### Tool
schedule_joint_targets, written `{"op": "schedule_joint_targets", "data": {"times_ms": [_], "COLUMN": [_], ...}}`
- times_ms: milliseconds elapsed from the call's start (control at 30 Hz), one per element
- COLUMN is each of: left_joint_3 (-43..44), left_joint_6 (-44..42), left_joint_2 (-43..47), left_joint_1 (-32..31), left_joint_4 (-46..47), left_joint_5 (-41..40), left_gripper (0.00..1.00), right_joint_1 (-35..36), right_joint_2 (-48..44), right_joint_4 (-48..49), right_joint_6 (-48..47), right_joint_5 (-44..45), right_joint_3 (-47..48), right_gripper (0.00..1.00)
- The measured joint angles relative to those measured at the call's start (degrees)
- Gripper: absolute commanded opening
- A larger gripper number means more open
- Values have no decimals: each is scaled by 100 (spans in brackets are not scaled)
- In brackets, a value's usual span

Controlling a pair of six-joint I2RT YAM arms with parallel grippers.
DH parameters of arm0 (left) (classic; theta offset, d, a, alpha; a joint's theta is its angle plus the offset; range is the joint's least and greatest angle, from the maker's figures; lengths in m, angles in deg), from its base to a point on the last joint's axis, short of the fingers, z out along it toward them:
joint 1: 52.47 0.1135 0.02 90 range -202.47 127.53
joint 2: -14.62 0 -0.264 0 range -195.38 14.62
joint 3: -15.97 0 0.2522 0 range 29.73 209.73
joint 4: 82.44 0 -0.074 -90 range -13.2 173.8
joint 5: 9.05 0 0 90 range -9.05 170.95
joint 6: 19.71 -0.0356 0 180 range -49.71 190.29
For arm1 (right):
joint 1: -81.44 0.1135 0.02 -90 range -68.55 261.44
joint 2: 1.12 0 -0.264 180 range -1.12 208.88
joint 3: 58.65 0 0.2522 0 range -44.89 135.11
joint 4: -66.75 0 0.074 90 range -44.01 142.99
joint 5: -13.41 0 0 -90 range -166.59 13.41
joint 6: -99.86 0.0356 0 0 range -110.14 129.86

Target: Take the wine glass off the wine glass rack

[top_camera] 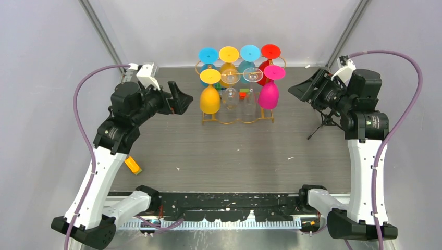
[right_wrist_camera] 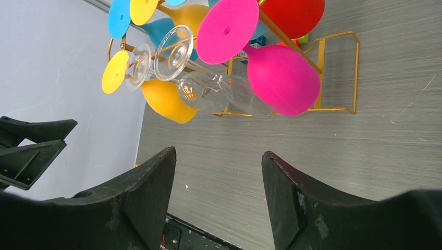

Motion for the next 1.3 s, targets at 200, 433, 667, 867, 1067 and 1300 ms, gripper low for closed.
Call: {"op": "schedule_joint_targets", "data": {"times_ms": [200,433,667,867,1067,1300], "left_joint_3": [-304,-680,-407,-39,-199,-382], "left_joint_6": [101,136,566,1578,2990,3816], "left_joint_2": [2,0,-297,-782,-986,-984], "left_joint_1": [2,4,4,4,-39,-463], "left_joint_4": [321,785,929,1281,1928,2044], "left_joint_5": [485,1510,1368,881,313,-688], "left_gripper": [100,100,100,76,74,68], "right_joint_1": [0,0,4,11,37,68], "right_joint_2": [-63,-262,-492,-713,-841,-940], "right_joint_4": [188,691,1394,1703,1759,1779], "right_joint_6": [190,693,1517,1904,2015,2057], "right_joint_5": [26,15,-72,-87,-90,-83], "right_joint_3": [-186,-686,-1375,-1609,-1626,-1659], "right_gripper": [67,65,61,59,58,58]}}
